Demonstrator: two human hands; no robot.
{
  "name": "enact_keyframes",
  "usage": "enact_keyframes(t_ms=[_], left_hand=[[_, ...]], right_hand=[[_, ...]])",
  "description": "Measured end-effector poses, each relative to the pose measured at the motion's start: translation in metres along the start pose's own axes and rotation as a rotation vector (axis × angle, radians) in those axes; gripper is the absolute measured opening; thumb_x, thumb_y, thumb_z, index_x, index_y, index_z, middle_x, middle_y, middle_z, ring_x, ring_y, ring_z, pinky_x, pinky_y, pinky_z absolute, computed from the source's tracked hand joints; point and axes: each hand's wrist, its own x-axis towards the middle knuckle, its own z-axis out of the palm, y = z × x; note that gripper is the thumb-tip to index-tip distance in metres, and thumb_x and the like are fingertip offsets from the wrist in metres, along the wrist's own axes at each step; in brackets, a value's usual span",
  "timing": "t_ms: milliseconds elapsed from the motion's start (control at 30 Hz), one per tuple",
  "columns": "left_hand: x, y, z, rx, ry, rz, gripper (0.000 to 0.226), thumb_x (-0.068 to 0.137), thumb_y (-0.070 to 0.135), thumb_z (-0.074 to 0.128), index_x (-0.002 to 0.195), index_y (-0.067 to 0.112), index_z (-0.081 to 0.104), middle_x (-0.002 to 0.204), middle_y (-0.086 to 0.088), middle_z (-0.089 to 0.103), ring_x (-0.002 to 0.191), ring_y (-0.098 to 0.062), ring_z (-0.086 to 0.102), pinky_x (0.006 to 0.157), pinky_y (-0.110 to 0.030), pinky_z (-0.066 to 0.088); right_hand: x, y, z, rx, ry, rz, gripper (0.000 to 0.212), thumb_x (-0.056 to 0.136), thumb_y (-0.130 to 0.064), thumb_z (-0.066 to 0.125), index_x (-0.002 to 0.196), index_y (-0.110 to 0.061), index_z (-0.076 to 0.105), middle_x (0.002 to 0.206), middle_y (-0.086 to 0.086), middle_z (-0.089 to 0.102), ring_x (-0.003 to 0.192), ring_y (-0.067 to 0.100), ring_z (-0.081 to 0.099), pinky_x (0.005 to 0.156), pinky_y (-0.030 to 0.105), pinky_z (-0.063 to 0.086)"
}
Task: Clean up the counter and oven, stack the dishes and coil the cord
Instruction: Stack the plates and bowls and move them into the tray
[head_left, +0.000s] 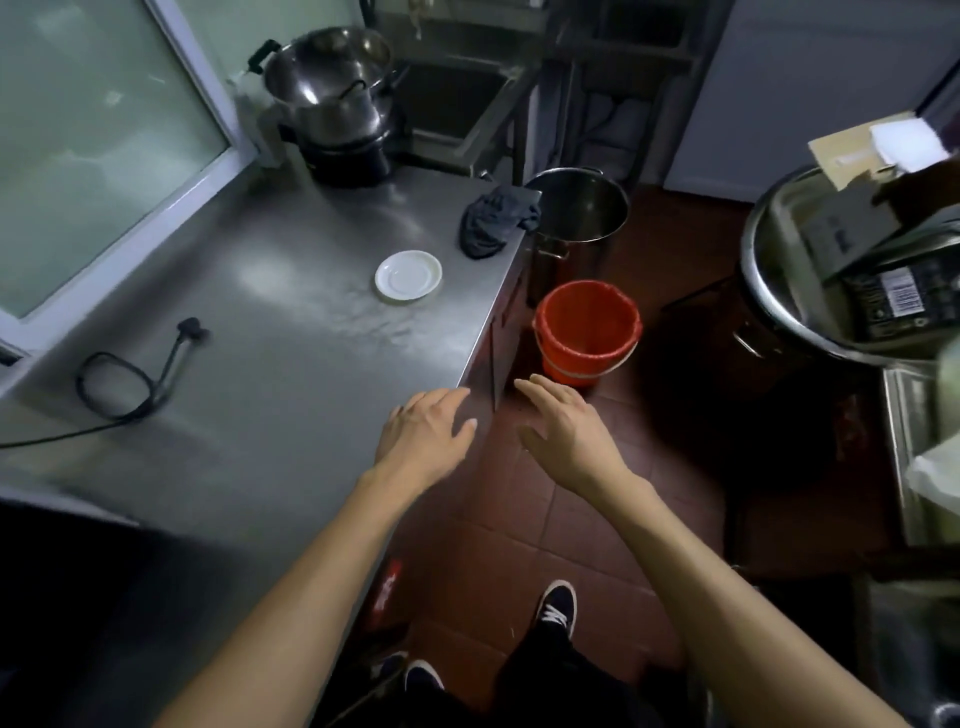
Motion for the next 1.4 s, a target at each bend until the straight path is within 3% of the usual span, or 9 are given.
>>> enact_keyframes(t_ms=[167,300,400,633,833,1067,1400], left_hand=[[0.039,0.025,0.001,0.001,0.007,-0.041,0.05,0.097,0.045,0.048,0.144,0.027,0.046,0.143,0.004,0.053,0.129,-0.022,0.049,0.104,-0.039,0.042],[0.061,0.026,0.002,-0.014,0.022,-0.101,0.049,0.097,0.045,0.049,0.143,0.027,0.046,0.141,0.004,0.054,0.127,-0.022,0.049,0.102,-0.037,0.041],[0.078,0.012,0.001,-0.036,0.025,-0.158,0.049,0.097,0.045,0.05,0.142,0.027,0.047,0.14,0.003,0.054,0.126,-0.024,0.05,0.101,-0.037,0.042],[0.132,-0.042,0.007,-0.133,0.051,-0.276,0.048,0.097,0.043,0.05,0.142,0.025,0.049,0.14,0.003,0.056,0.124,-0.024,0.053,0.101,-0.038,0.044],[0.18,-0.093,-0.003,-0.235,0.103,-0.378,0.049,0.096,0.042,0.052,0.141,0.023,0.05,0.14,-0.001,0.056,0.126,-0.026,0.051,0.101,-0.041,0.044],[0.206,-0.134,-0.021,-0.195,0.119,-0.416,0.046,0.095,0.042,0.051,0.137,0.023,0.052,0.134,-0.001,0.059,0.12,-0.026,0.055,0.096,-0.043,0.046],[0.23,-0.168,-0.014,-0.243,0.056,-0.603,0.048,0.097,0.042,0.05,0.142,0.024,0.048,0.14,0.001,0.055,0.125,-0.025,0.051,0.1,-0.043,0.045]], right_hand=[[0.03,0.04,-0.025,-0.006,-0.004,-0.025,0.055,0.088,-0.018,0.065,0.142,-0.015,0.052,0.145,0.008,0.052,0.133,0.033,0.047,0.102,0.047,0.044],[0.066,0.051,-0.027,-0.014,-0.048,-0.061,0.056,0.091,-0.021,0.064,0.145,-0.016,0.049,0.149,0.009,0.048,0.139,0.031,0.041,0.108,0.047,0.041],[0.1,0.053,-0.017,-0.031,-0.089,-0.097,0.059,0.09,-0.023,0.064,0.146,-0.018,0.047,0.151,0.009,0.046,0.141,0.029,0.039,0.111,0.048,0.04],[0.191,0.041,0.017,-0.08,-0.226,-0.205,0.06,0.083,-0.024,0.061,0.142,-0.018,0.051,0.146,0.006,0.051,0.136,0.03,0.044,0.1,0.052,0.047],[0.264,0.026,0.032,-0.218,-0.351,-0.241,0.06,0.093,-0.036,0.06,0.149,-0.026,0.04,0.157,0.006,0.038,0.147,0.027,0.028,0.112,0.052,0.035],[0.337,-0.01,0.055,-0.261,-0.418,-0.328,0.062,0.094,-0.039,0.06,0.151,-0.026,0.037,0.161,0.005,0.03,0.149,0.027,0.022,0.115,0.05,0.03],[0.419,-0.026,0.107,-0.43,-0.535,-0.444,0.088,0.084,-0.065,0.06,0.155,-0.033,0.019,0.166,0.006,0.005,0.153,0.031,0.002,0.117,0.053,0.023]])
